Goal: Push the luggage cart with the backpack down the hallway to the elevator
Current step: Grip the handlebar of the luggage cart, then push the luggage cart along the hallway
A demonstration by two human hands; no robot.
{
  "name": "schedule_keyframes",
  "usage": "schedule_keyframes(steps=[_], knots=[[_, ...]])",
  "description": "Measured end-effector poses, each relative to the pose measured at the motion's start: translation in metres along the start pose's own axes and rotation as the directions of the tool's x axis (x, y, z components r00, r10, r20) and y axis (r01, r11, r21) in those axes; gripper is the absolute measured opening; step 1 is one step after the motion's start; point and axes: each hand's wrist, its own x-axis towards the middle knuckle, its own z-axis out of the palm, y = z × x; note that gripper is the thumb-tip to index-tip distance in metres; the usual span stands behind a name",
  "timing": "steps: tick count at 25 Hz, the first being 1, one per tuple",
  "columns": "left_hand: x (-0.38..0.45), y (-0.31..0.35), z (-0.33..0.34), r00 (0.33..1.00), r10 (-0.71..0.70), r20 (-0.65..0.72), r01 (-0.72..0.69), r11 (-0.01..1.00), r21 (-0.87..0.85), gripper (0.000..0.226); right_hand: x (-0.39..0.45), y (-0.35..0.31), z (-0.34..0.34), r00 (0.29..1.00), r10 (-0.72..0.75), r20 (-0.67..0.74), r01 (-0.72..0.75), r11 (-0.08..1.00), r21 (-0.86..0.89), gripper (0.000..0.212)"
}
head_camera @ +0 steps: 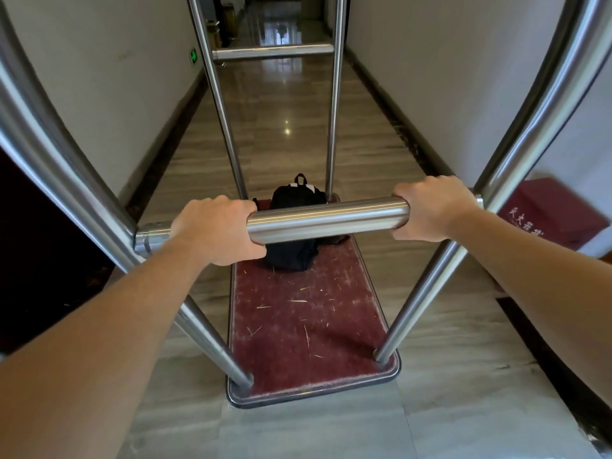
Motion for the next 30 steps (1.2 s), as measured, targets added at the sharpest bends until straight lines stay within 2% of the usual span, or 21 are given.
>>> schedule_keyframes(steps=[9, 14, 26, 30], knots=[[0.125, -0.045, 0.015, 0.998, -0.063, 0.025, 0.061, 0.996, 0.063, 0.046, 0.13, 0.035, 0.024, 0.994, -0.096, -0.059, 0.097, 0.995, 0.003, 0.036], [0.188, -0.077, 0.021, 0.992, -0.123, 0.039, 0.121, 0.991, 0.055, 0.048, 0.204, 0.043, 0.034, 0.994, -0.097, -0.059, 0.098, 0.995, 0.011, 0.038], [0.362, -0.155, 0.054, 0.999, -0.04, -0.033, 0.042, 0.997, 0.064, 0.041, 0.386, 0.083, 0.063, 0.995, -0.062, -0.076, 0.065, 0.997, 0.035, 0.042], [0.433, -0.19, 0.067, 0.999, -0.011, -0.05, 0.012, 1.0, 0.019, 0.04, 0.463, 0.096, 0.069, 0.999, -0.044, -0.026, 0.045, 0.996, 0.071, 0.043]])
